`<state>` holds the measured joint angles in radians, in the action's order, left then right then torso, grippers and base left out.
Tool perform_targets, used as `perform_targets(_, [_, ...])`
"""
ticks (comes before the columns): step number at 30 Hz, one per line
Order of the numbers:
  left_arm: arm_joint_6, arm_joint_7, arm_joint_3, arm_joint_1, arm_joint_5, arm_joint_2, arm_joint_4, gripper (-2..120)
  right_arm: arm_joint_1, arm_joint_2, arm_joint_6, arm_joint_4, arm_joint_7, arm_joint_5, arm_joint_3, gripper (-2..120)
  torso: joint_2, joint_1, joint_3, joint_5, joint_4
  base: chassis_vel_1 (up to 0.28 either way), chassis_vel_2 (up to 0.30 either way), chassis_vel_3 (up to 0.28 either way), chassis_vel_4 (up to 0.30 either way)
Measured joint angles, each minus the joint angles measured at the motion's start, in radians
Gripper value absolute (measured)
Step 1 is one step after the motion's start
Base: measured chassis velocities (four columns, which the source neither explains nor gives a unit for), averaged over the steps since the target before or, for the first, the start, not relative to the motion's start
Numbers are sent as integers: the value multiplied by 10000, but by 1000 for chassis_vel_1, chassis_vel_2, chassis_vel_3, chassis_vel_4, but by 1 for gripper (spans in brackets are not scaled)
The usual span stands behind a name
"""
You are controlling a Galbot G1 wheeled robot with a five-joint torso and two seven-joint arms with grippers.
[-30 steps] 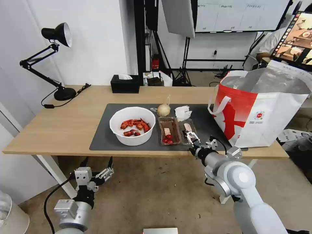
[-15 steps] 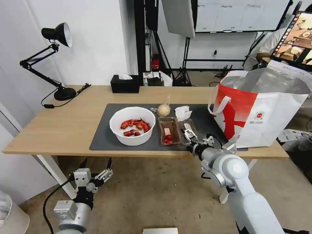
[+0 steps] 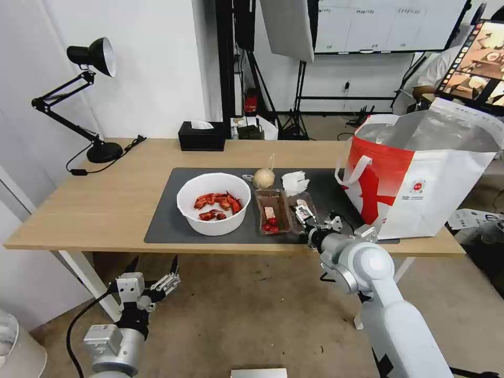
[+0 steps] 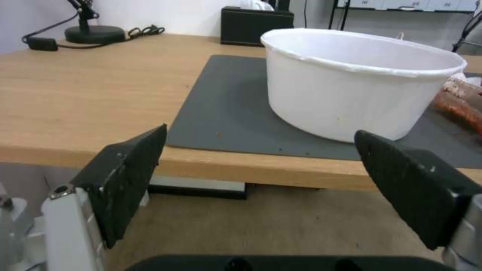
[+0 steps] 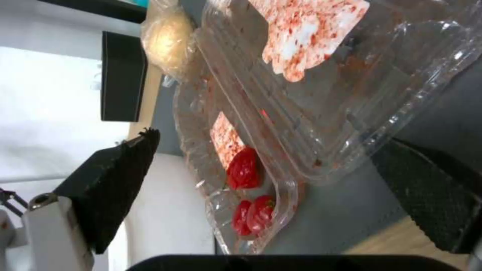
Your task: Pick up the trash from the table and place it into the takeout bag.
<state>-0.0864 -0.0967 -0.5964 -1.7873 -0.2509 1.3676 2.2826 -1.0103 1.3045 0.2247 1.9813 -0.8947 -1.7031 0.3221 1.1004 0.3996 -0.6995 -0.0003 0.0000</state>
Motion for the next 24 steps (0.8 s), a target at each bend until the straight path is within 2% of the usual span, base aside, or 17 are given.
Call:
perform_targets(7, [20, -5, 38, -4, 5, 44, -1, 100, -163, -48, -256, 94, 1069, 924, -10, 100, -11, 11, -12, 10, 3, 0, 0, 0, 0])
perform_targets(9, [135, -5, 52, -19, 23, 63, -25, 100, -248, -174, -444, 334, 1882, 1651, -72, 100, -10, 9, -9, 7, 0, 0, 0, 0, 0])
perform_targets(10, [135, -5, 52, -19, 23, 63, -25, 100, -248, -174, -444, 334, 1882, 1651, -72, 100, -10, 9, -9, 7, 0, 0, 0, 0, 0])
perform_targets(12, [218, -6, 54, -42, 36, 68, -65, 100, -243, -332, -484, 419, 2562, 2065, -128, 100, -8, 7, -7, 3, 1, 0, 0, 0, 0])
perform_targets(17, [247, -6, 54, -49, 38, 84, -73, 100, -25, -580, -402, 320, 3254, 2266, -244, 100, -8, 7, -7, 5, 0, 0, 0, 0, 0])
perform_targets(20, [270, -7, 35, -57, 39, 101, -74, 100, 521, -927, 111, 29, 3869, 2188, -520, 100, -7, 6, -6, 3, 0, 0, 0, 0, 0])
perform_targets(24, [275, -8, 21, -68, 39, 109, -70, 100, 746, -1017, 354, -62, 3926, 2037, -645, 100, -6, 6, -6, 3, 1, 0, 0, 0, 0])
